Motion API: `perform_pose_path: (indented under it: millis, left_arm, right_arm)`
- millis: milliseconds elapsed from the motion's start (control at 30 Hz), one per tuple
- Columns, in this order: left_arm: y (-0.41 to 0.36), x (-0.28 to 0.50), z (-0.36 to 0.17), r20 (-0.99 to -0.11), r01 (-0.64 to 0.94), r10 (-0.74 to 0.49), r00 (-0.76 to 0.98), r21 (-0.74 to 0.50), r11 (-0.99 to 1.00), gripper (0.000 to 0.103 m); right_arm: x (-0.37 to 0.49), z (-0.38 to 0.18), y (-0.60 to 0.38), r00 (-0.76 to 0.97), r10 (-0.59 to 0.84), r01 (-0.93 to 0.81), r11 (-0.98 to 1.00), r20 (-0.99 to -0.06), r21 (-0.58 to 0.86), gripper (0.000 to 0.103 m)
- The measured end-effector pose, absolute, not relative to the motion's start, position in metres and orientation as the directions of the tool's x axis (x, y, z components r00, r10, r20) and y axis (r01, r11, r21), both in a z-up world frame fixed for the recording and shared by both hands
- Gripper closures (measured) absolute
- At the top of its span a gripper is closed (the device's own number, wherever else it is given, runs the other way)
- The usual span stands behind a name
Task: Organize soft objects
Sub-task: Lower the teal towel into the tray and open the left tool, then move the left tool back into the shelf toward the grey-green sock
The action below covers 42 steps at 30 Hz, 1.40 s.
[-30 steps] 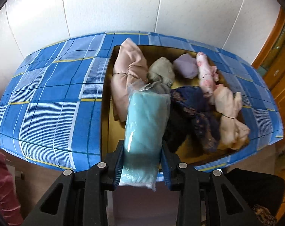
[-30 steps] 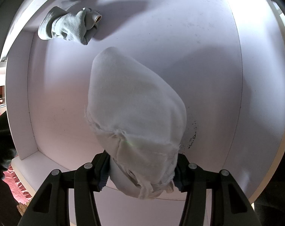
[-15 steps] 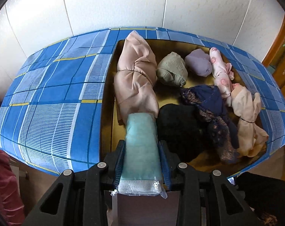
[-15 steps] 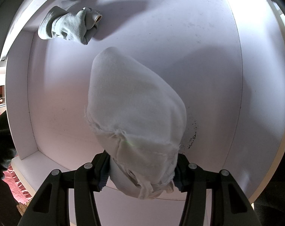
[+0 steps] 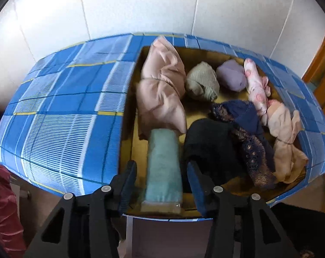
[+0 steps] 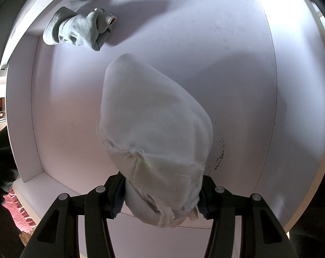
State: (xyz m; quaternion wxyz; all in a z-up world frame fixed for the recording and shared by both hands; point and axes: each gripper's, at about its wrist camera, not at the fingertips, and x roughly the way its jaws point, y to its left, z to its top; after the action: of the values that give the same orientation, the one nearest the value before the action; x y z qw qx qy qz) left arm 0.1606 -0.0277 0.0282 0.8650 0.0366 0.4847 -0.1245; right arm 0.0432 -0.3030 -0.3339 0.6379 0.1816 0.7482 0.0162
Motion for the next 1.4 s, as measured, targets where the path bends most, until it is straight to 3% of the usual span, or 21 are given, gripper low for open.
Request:
perform_pose_path:
  millis: [167,233,533,833,967,1133,1267,1400]
  left_arm:
    - [-0.011,0.149,0.038,-0.815,0.236,-0.224,0.535,-0.11,0.965,0.05]
    - [-0.009,0.137,0.041,-0.791,0.239,-0.211,0.573,-0.085,0.967,0.035]
    - [-0.013,0.064,0.02,-0.706,0.37,-0.293,0.645,-0.047,0.928,0.027]
    - [-0.038,0.038,-0.08,-0.866,0.398,-0.274,0.418,-0.097,0.912,0.023]
    - [-0.041,0.044,-0.142,-0.95,0.347,-0.199,0.239,-0.108,0.932,0.023]
    - [-0.033,0.057,-0.18,-0.973,0.247,-0.188,0.136,-0.151,0.957,0.023]
    - [-0.03,0.061,-0.204,-0.956,0.111,-0.282,0.08,-0.273,0.956,0.022]
    - [-0.038,0.075,-0.221,-0.909,-0.074,-0.403,0.105,-0.411,0.909,0.014]
  right_arm:
    - [0.043,-0.334,-0.302,-0.12,0.292,0.252,0.934,-0.949,0.255,0.049]
    - [0.043,-0.334,-0.302,-0.12,0.292,0.25,0.934,-0.949,0.256,0.049]
    - [0.042,-0.333,-0.3,-0.117,0.29,0.251,0.934,-0.95,0.255,0.049]
    - [0.042,-0.319,-0.3,-0.111,0.277,0.257,0.936,-0.954,0.242,0.05]
    - [0.037,-0.316,-0.301,-0.115,0.283,0.272,0.931,-0.952,0.244,0.05]
    - [0.034,-0.304,-0.301,-0.091,0.295,0.284,0.923,-0.951,0.259,0.05]
    - [0.03,-0.297,-0.302,-0.077,0.278,0.287,0.926,-0.957,0.246,0.05]
    - [0.026,-0.296,-0.305,-0.077,0.261,0.309,0.924,-0.962,0.226,0.05]
